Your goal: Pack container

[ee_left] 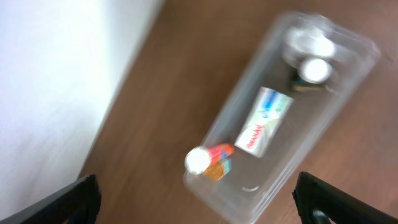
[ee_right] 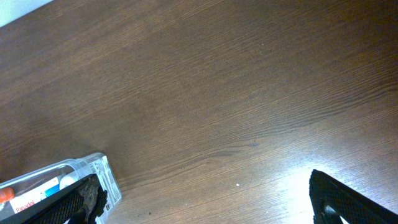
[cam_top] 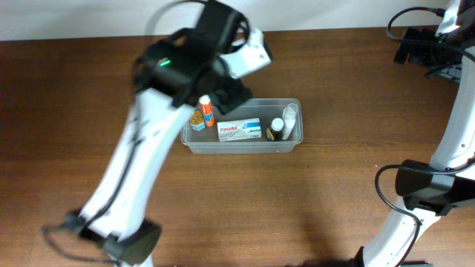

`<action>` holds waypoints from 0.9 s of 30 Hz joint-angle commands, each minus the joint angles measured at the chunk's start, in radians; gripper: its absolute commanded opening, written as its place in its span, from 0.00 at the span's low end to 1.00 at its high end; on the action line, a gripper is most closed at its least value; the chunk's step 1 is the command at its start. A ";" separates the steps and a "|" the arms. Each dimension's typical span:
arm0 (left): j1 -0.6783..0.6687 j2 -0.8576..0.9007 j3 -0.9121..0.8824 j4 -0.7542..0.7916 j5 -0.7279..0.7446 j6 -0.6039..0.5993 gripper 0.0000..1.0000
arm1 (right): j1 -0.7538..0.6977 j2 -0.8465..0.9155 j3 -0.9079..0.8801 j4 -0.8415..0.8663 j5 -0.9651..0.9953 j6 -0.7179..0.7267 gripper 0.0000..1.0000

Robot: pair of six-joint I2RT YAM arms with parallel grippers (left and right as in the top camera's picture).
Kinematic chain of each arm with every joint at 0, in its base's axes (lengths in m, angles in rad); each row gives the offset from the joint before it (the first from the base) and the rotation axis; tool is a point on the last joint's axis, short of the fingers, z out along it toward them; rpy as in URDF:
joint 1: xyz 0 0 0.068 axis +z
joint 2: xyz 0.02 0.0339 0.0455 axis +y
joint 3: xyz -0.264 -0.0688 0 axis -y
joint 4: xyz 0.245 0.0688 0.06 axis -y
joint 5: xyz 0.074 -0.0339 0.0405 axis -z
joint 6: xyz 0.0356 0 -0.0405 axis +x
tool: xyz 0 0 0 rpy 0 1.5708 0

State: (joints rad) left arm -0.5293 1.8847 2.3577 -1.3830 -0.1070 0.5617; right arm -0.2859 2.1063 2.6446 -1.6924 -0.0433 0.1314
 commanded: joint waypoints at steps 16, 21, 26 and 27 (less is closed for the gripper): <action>0.183 -0.451 0.004 -0.249 -0.065 -0.559 1.00 | -0.003 -0.034 0.016 -0.006 -0.002 0.004 0.99; 0.183 -0.469 0.004 -0.304 -0.057 -0.558 1.00 | -0.003 -0.034 0.016 -0.006 -0.002 0.005 0.98; 0.183 -0.470 0.003 -0.304 -0.057 -0.558 1.00 | -0.003 -0.034 0.016 -0.006 -0.002 0.004 0.98; 0.183 -0.470 0.003 -0.304 -0.058 -0.558 1.00 | -0.003 -0.034 0.016 -0.006 -0.002 0.004 0.98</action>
State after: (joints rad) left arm -0.3508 1.4239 2.3600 -1.6859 -0.1795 0.0174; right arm -0.2859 2.1063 2.6446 -1.6924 -0.0433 0.1318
